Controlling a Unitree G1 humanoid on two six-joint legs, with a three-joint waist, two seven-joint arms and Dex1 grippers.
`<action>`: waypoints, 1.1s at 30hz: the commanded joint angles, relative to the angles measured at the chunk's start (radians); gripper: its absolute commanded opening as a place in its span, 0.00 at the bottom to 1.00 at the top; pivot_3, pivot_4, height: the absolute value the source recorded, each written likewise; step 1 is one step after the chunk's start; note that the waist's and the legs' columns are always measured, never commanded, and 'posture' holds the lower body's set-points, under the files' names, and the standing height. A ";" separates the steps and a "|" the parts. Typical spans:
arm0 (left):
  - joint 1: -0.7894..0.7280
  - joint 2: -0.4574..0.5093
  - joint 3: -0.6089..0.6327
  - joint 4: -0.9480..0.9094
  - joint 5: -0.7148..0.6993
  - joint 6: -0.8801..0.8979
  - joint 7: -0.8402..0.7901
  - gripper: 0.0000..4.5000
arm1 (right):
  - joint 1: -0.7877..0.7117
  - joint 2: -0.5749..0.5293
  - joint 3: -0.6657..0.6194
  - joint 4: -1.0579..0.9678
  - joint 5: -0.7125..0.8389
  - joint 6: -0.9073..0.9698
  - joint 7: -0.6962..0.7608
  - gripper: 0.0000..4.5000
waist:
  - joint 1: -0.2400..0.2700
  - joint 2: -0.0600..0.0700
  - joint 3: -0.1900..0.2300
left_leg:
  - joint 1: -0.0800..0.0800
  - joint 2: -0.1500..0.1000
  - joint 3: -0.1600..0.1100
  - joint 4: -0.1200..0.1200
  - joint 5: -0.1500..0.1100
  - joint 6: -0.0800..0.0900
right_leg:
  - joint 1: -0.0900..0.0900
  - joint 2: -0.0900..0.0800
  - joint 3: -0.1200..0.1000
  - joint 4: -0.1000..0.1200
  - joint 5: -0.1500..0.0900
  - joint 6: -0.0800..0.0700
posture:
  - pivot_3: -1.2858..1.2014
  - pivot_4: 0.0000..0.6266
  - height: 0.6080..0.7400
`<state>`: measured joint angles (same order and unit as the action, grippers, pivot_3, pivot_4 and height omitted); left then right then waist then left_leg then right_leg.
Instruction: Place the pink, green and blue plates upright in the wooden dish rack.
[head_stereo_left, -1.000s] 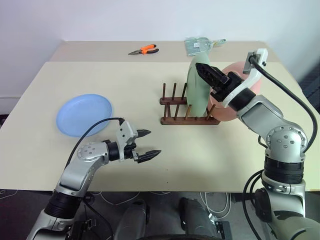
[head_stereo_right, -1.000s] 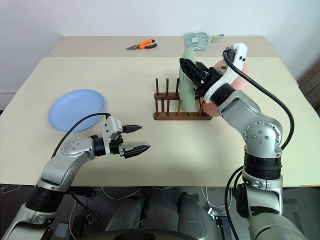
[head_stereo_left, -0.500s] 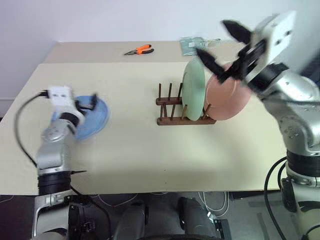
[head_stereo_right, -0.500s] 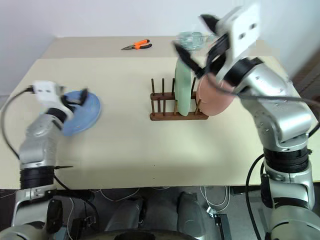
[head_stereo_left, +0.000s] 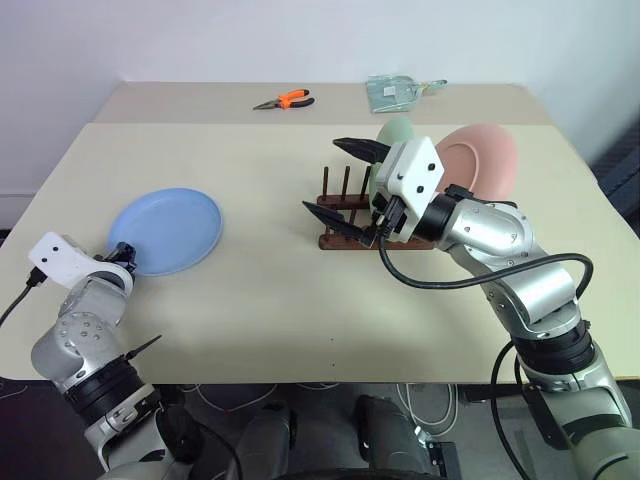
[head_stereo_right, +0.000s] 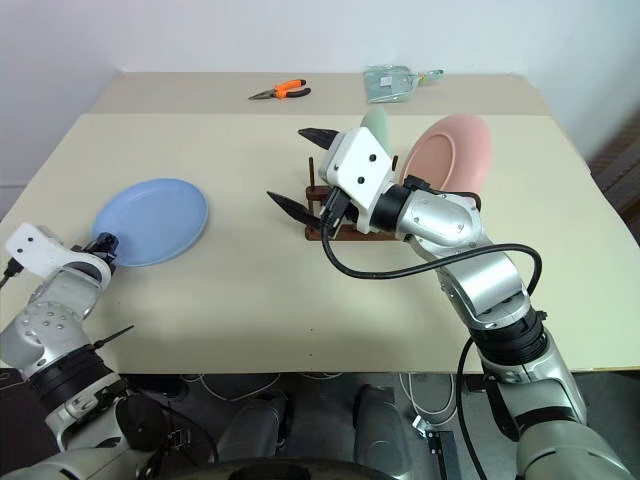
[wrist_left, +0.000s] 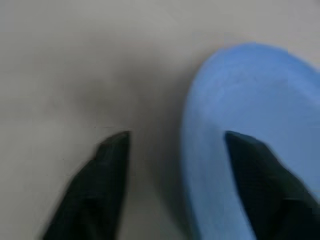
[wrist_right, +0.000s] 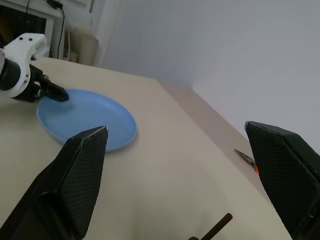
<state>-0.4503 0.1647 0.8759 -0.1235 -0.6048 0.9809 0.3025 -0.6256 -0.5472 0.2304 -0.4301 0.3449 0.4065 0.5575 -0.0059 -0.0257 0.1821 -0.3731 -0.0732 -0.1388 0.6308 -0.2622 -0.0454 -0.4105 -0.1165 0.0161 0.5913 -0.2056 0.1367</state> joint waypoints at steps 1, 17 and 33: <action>-0.033 -0.009 0.037 -0.005 -0.086 0.031 0.032 0.26 | -0.003 0.018 0.003 -0.040 -0.026 -0.009 0.019 1.00 | -0.001 0.000 0.000 | 0.000 0.000 0.000 0.000 0.000 0.000 | 0.000 0.000 0.000 0.000 0.000 0.000 | 0.52 0.24 1.00; -0.121 0.216 -0.491 -0.291 -0.129 -0.162 -0.481 0.00 | -0.221 0.126 0.368 0.420 -0.758 -0.442 -0.066 0.88 | -0.017 -0.003 0.001 | 0.000 0.001 0.003 -0.003 0.001 -0.002 | -0.004 0.001 0.003 0.003 0.001 -0.001 | 0.52 0.24 1.00; -0.246 0.206 -0.231 -0.076 -0.077 -0.482 -0.251 0.66 | -0.136 0.292 0.189 0.355 -0.667 -0.518 -0.121 0.00 | -0.014 -0.006 0.001 | 0.000 0.001 0.001 -0.003 0.002 -0.003 | -0.004 0.002 0.003 0.002 0.001 -0.002 | 0.52 0.24 1.00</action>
<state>-0.7003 0.3419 0.6168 -0.2183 -0.7374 0.5742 0.0334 -0.7563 -0.2716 0.4838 -0.0037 -0.3850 -0.1139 0.4450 -0.0201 -0.0312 0.1832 -0.3728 -0.0724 -0.1372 0.6275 -0.2601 -0.0490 -0.4149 -0.1140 0.0194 0.5938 -0.2046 0.1344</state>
